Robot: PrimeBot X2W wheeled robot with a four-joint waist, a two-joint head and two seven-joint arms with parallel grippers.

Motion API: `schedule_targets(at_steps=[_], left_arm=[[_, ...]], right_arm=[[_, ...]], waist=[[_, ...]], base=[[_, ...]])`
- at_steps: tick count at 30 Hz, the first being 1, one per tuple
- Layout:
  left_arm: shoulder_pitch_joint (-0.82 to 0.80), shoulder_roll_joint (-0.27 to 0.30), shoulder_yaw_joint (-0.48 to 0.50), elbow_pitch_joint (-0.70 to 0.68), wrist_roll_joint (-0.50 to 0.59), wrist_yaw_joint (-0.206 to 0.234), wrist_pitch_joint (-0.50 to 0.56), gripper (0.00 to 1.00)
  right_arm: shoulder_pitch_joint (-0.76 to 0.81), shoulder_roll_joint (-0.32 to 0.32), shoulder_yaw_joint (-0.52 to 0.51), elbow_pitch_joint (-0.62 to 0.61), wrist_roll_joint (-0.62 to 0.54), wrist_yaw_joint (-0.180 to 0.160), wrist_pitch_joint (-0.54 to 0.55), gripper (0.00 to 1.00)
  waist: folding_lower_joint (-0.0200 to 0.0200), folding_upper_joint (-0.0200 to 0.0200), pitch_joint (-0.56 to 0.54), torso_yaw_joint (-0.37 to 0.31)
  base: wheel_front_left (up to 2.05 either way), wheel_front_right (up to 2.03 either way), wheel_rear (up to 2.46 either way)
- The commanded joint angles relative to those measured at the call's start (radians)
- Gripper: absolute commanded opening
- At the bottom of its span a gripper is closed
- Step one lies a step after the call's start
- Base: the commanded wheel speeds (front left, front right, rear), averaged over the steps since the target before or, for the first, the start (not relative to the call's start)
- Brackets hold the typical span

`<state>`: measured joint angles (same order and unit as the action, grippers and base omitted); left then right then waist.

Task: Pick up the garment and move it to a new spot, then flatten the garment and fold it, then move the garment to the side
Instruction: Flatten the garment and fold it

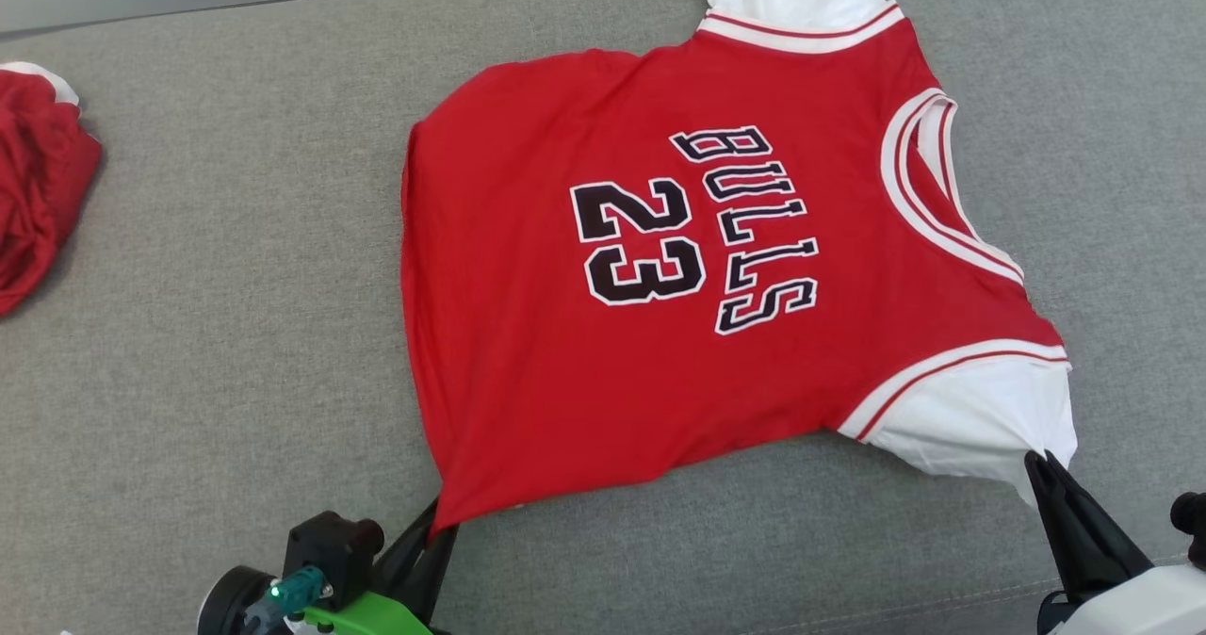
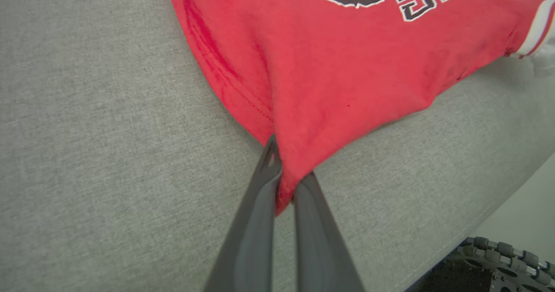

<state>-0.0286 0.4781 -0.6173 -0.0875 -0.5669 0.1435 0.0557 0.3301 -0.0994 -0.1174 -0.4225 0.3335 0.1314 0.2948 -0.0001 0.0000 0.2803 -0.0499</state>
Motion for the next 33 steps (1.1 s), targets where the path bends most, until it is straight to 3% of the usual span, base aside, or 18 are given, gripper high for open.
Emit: schedule_targets(at_steps=[1, 6, 12, 18, 22, 23, 24, 25, 29, 33], left_arm=[[0.02, 0.013, 0.003, -0.048, -0.025, 0.011, 0.027, 0.0], [-0.048, 0.06, 0.031, -0.165, -0.069, 0.004, 0.146, 0.0], [-0.214, 0.076, 0.061, -0.133, -0.11, -0.041, 0.262, 0.0], [-0.363, 0.034, 0.056, -0.028, -0.164, -0.089, 0.351, 0.0], [-0.436, 0.002, 0.052, 0.065, -0.175, -0.103, 0.37, 0.0], [-0.449, -0.007, 0.052, 0.09, -0.173, -0.102, 0.367, 0.17], [-0.455, -0.017, 0.052, 0.106, -0.178, -0.101, 0.364, 0.4], [-0.459, -0.018, 0.05, 0.122, -0.176, -0.105, 0.36, 1.0], [-0.421, -0.012, 0.059, 0.127, -0.192, -0.113, 0.333, 1.0], [-0.344, 0.003, 0.094, 0.081, -0.219, -0.089, 0.288, 1.0]], right_arm=[[0.006, 0.002, -0.009, -0.023, 0.009, -0.001, 0.019, 0.0], [-0.084, -0.04, -0.034, -0.051, 0.028, -0.001, 0.145, 0.0], [-0.307, -0.133, 0.006, 0.031, 0.049, -0.001, 0.339, 0.0], [-0.526, -0.21, 0.039, 0.132, 0.046, -0.001, 0.485, 0.0], [-0.658, -0.219, 0.063, 0.221, 0.015, -0.001, 0.508, 0.0], [-0.688, -0.222, 0.074, 0.241, -0.003, -0.001, 0.491, 0.16], [-0.701, -0.218, 0.082, 0.256, -0.013, -0.001, 0.483, 1.0], [-0.711, -0.208, 0.086, 0.271, -0.018, -0.001, 0.47, 1.0], [-0.704, -0.195, 0.065, 0.26, -0.007, -0.001, 0.405, 1.0], [-0.618, -0.193, 0.018, 0.22, 0.017, -0.001, 0.359, 1.0]], waist=[[0.0001, 0.0, 0.005, 0.005], [0.0001, 0.0, 0.042, 0.005], [0.0001, 0.0, 0.077, 0.004], [0.0001, 0.0, 0.124, 0.016], [0.0001, 0.0, 0.15, 0.017], [0.0001, 0.0, 0.155, 0.018], [0.0001, 0.0, 0.157, 0.019], [0.0001, 0.0, 0.157, 0.021], [0.0001, 0.0, 0.146, 0.023], [0.0001, 0.0, 0.123, 0.02]], base=[[0.0, 0.0, 0.0], [0.0, 0.0, 0.0], [0.0, 0.0, 0.0], [0.0, 0.0, 0.0], [0.0, 0.0, 0.0], [0.0, 0.0, 0.0], [0.0, 0.0, 0.0], [0.0, 0.0, 0.0], [0.0, 0.0, 0.0], [0.0, 0.0, 0.0]])
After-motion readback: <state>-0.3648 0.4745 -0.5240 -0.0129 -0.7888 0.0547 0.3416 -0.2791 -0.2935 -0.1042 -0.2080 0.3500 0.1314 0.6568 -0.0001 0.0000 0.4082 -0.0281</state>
